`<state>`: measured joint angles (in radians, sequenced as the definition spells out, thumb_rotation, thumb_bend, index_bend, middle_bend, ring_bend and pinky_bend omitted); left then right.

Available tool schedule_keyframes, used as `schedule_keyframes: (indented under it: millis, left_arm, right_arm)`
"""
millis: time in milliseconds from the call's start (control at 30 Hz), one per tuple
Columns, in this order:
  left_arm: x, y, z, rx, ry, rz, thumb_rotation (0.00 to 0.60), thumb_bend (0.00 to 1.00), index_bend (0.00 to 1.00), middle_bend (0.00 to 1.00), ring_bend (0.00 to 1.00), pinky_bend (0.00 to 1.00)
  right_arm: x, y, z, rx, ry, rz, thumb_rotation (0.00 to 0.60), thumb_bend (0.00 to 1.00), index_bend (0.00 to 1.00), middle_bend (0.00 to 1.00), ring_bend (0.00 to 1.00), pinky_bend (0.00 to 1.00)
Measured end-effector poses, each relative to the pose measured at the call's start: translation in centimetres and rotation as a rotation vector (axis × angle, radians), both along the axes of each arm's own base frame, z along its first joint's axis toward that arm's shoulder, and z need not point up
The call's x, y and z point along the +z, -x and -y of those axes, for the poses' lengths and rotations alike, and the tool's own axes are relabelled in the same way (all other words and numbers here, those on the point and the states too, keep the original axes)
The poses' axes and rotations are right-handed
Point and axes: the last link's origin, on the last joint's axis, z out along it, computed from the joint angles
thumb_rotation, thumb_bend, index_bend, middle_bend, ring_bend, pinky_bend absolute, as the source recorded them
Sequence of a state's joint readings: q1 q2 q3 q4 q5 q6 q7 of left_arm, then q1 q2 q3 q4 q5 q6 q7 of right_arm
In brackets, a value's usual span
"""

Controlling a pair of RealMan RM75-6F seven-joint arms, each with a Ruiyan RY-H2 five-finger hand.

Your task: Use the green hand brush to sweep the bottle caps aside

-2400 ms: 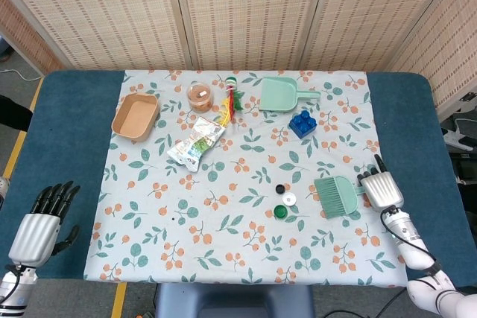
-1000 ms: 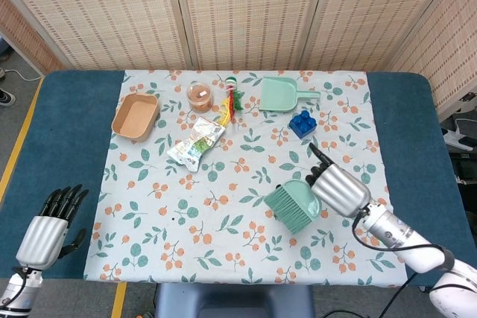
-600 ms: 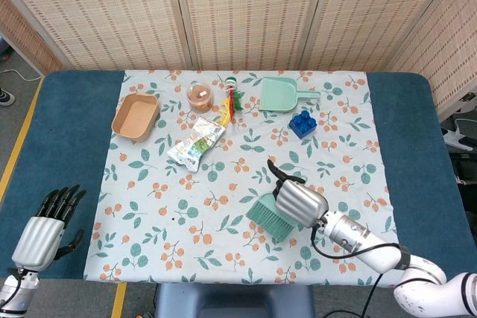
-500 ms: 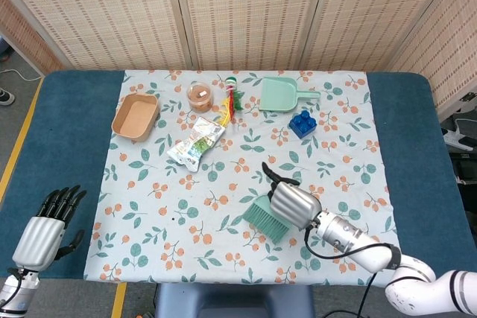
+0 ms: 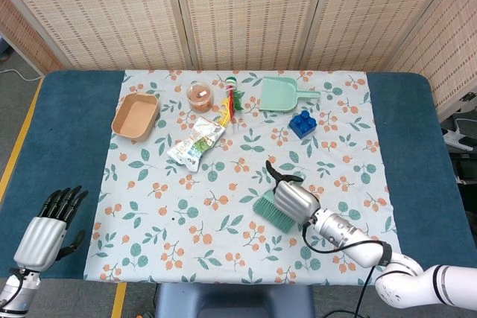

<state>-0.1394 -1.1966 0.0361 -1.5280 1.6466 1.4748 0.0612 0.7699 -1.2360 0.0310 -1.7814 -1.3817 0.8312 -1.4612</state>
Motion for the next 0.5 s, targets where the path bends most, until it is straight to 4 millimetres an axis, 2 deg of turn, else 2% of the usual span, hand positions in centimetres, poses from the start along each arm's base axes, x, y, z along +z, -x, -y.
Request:
schedule_keyframes:
  millis: [500]
  left_arm:
    - [0.1,0.0,0.0,0.000,-0.004,0.000,0.600,0.39,0.00,0.00,0.00,0.07]
  right_arm:
    - [-0.7,1.4,1.0,0.014,0.093,-0.124,0.600,0.50,1.00,0.86,0.63,0.08]
